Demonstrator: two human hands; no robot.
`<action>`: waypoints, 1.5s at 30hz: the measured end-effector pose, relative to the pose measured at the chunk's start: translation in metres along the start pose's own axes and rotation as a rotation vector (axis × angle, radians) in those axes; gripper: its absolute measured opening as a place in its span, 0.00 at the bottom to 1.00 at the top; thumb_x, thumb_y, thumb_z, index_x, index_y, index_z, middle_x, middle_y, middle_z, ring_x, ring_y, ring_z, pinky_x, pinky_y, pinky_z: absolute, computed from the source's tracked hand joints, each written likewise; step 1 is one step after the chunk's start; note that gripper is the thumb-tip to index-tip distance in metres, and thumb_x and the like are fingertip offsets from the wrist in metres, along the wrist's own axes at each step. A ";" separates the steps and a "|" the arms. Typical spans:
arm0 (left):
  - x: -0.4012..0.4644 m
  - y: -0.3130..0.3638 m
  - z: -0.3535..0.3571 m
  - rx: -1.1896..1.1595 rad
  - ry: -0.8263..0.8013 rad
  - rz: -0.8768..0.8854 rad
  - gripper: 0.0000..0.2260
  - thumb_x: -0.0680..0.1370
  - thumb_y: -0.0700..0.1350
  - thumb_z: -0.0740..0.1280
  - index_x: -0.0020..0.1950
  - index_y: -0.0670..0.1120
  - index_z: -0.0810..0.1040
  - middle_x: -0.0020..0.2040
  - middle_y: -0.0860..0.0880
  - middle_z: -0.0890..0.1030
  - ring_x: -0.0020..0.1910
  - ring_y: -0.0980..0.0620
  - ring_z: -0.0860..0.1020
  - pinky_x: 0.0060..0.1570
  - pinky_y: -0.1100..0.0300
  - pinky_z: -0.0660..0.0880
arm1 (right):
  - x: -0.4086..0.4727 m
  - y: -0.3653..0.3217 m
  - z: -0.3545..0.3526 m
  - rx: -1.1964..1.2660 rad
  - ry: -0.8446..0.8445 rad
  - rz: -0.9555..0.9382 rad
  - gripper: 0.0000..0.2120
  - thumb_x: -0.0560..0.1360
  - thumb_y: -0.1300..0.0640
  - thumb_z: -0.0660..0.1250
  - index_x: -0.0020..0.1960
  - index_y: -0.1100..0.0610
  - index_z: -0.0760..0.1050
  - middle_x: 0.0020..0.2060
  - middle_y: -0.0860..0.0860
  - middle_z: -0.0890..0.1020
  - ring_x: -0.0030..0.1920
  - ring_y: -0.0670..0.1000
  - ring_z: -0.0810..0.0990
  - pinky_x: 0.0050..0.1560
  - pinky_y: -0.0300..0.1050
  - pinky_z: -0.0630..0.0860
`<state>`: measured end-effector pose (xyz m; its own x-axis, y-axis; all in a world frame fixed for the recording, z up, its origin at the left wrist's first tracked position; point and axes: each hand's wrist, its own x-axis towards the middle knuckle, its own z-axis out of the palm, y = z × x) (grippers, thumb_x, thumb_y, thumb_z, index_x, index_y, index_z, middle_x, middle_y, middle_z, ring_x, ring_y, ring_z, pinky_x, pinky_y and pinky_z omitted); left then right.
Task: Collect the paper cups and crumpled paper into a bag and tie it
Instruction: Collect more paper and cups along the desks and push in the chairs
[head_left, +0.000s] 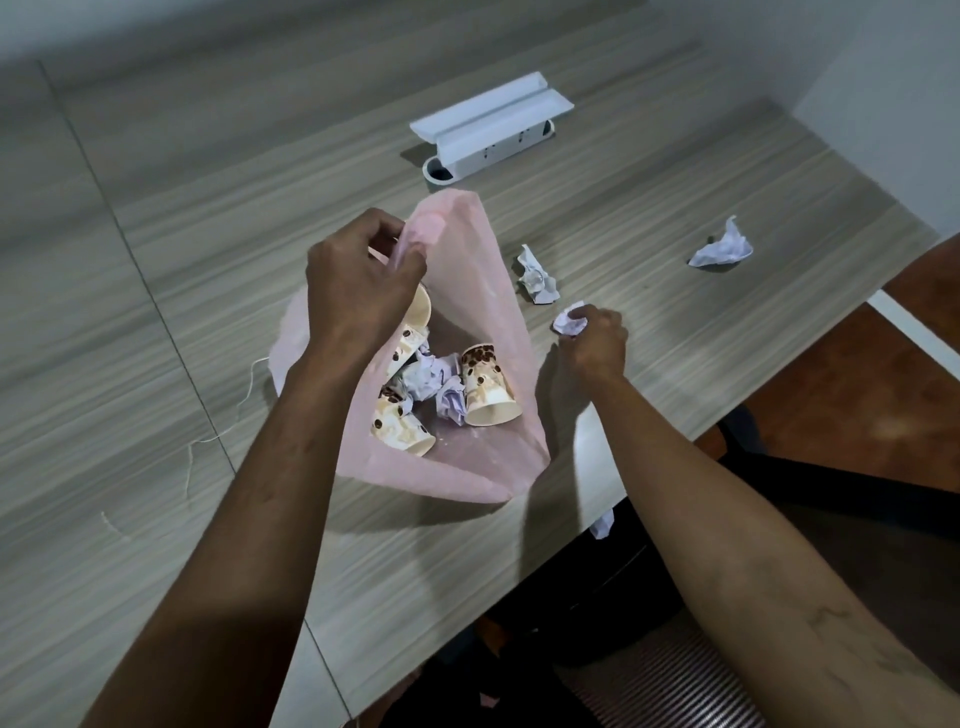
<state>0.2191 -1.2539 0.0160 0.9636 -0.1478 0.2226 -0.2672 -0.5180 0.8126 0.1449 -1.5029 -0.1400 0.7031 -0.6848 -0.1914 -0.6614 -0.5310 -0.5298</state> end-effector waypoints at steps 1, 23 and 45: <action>0.001 0.000 -0.002 -0.003 0.005 -0.001 0.05 0.73 0.49 0.71 0.44 0.49 0.82 0.36 0.57 0.79 0.30 0.64 0.73 0.39 0.64 0.71 | -0.002 0.000 0.001 -0.005 -0.006 0.019 0.14 0.71 0.60 0.69 0.56 0.54 0.79 0.59 0.58 0.75 0.59 0.61 0.74 0.54 0.44 0.71; -0.018 0.005 -0.037 -0.063 -0.027 0.023 0.03 0.72 0.48 0.70 0.43 0.50 0.81 0.37 0.57 0.80 0.36 0.56 0.78 0.43 0.60 0.76 | -0.150 -0.109 -0.045 0.582 -0.334 -0.143 0.20 0.71 0.57 0.76 0.61 0.47 0.79 0.50 0.46 0.77 0.43 0.54 0.83 0.49 0.49 0.81; 0.006 0.011 0.004 -0.004 0.009 0.012 0.06 0.71 0.49 0.70 0.44 0.49 0.82 0.37 0.56 0.81 0.32 0.58 0.75 0.41 0.57 0.77 | 0.027 -0.055 -0.007 0.202 -0.084 -0.087 0.18 0.75 0.55 0.67 0.65 0.50 0.77 0.60 0.56 0.80 0.60 0.55 0.79 0.54 0.38 0.70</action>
<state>0.2217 -1.2643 0.0241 0.9602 -0.1465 0.2377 -0.2792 -0.5126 0.8119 0.1987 -1.4960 -0.1099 0.7802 -0.5924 -0.2010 -0.5374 -0.4702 -0.7001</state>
